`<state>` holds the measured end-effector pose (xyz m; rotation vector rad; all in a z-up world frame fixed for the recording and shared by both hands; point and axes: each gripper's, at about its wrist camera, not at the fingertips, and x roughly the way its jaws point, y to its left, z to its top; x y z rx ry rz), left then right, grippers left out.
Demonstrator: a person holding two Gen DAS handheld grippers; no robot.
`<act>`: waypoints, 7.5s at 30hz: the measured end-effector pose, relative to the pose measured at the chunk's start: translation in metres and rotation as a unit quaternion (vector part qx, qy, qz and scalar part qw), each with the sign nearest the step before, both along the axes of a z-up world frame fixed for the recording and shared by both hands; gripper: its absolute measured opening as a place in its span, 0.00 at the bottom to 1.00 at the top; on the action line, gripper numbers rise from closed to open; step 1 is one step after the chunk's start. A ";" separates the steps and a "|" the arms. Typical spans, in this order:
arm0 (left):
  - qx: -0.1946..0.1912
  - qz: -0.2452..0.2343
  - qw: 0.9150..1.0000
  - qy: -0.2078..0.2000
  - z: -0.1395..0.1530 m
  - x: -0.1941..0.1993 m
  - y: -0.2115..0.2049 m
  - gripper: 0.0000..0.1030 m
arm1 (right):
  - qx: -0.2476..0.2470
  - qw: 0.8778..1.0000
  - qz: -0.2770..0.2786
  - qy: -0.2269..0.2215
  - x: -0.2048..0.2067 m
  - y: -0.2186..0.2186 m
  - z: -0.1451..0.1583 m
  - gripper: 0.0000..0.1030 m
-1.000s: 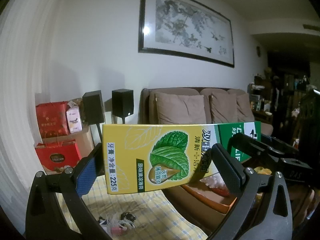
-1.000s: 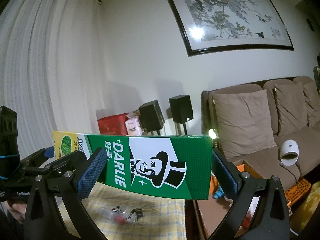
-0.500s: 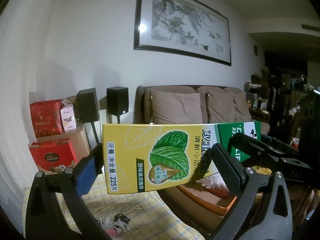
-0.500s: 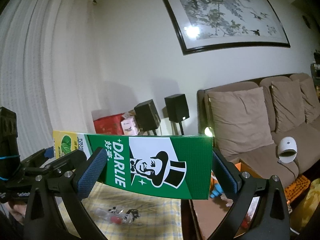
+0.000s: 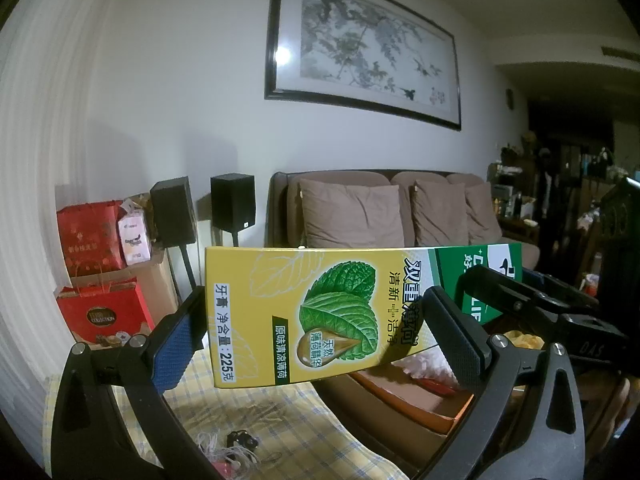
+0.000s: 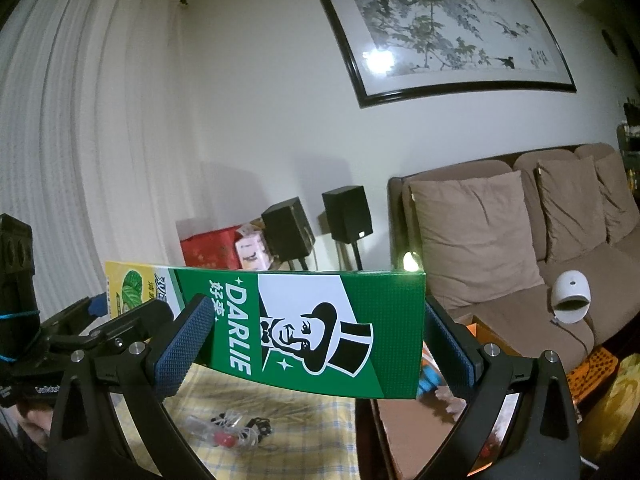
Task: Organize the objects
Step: 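Hold the toothpaste box with both grippers and swing it toward the box, then carry the toothpaste box with both grippers over the orange-lined box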
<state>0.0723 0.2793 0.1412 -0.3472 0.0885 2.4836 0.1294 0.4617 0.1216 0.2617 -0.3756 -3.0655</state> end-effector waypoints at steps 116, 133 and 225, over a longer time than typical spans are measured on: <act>-0.018 -0.078 0.997 -0.023 -0.006 -0.008 0.085 1.00 | -0.030 0.996 -0.078 -0.018 0.022 0.069 -0.005 0.99; -0.022 -0.087 0.995 -0.035 -0.011 -0.016 0.095 1.00 | -0.029 0.995 -0.087 -0.031 0.018 0.077 -0.007 0.99; -0.047 -0.114 0.983 -0.137 -0.086 -0.072 0.133 1.00 | -0.034 0.978 -0.115 -0.172 -0.035 0.110 -0.061 0.99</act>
